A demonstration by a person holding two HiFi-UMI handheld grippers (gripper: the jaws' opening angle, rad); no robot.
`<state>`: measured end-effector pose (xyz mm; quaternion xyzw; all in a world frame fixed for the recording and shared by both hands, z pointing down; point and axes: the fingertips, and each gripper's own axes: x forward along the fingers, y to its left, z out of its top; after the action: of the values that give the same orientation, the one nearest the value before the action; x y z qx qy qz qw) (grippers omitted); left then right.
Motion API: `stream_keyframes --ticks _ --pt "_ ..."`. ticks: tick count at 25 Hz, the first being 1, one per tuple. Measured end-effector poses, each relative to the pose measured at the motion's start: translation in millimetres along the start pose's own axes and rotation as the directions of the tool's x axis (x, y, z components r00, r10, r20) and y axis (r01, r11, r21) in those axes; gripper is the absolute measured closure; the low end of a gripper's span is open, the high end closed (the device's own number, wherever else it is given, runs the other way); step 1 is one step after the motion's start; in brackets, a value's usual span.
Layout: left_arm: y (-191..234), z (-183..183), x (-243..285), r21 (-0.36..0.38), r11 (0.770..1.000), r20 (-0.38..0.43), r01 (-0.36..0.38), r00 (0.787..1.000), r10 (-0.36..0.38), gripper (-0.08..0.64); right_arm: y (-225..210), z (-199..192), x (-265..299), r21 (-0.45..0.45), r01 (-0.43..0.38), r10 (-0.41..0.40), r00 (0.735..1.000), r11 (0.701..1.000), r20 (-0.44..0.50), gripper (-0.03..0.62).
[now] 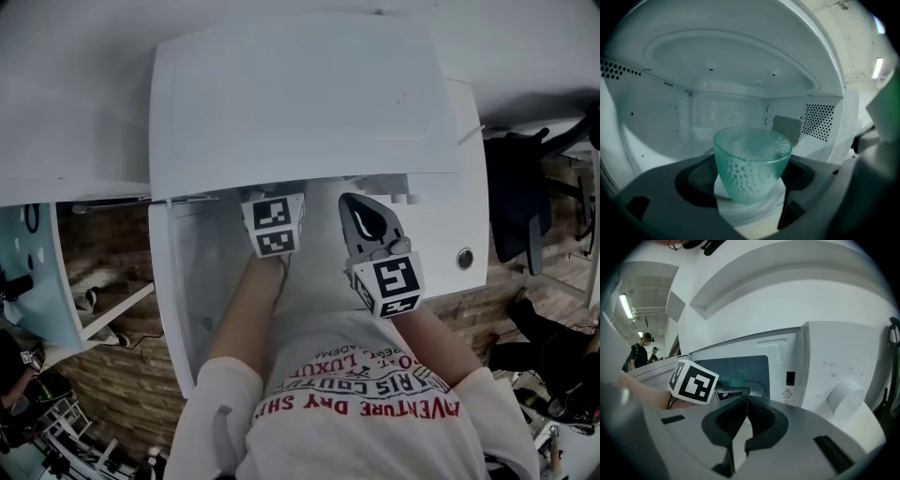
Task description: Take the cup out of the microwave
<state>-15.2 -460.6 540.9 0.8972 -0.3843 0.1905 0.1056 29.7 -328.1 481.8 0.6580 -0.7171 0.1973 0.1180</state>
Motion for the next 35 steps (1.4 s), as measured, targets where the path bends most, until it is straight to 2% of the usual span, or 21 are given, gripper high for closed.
stream_keyframes --ticks 9,17,24,28,35 --pt "2.7 -2.1 -8.3 -0.031 0.999 -0.011 -0.008 1.0 0.008 0.179 -6.5 -2.9 -4.9 -0.007 0.007 -0.007 1.0 1.0 -0.006 0.58" --pt "-9.9 -2.1 -42.7 -0.053 0.999 -0.003 0.009 1.0 -0.01 0.181 -5.8 -1.0 -16.2 -0.01 0.006 -0.006 1.0 1.0 0.008 0.58" --pt "-29.8 1.2 -83.6 -0.031 0.999 0.019 0.029 0.999 -0.028 0.181 1.7 2.0 -27.7 -0.014 -0.003 0.003 0.999 1.0 0.033 0.58" --pt "-39.3 4.4 -109.1 0.024 0.999 0.042 0.032 0.999 -0.033 0.181 11.2 6.1 -34.0 -0.023 -0.011 0.012 0.998 1.0 0.055 0.58" --pt "-56.8 19.6 -154.0 0.04 0.998 0.084 0.053 0.995 -0.057 0.181 27.0 13.2 -52.6 -0.015 -0.028 0.029 0.995 0.999 0.098 0.58"
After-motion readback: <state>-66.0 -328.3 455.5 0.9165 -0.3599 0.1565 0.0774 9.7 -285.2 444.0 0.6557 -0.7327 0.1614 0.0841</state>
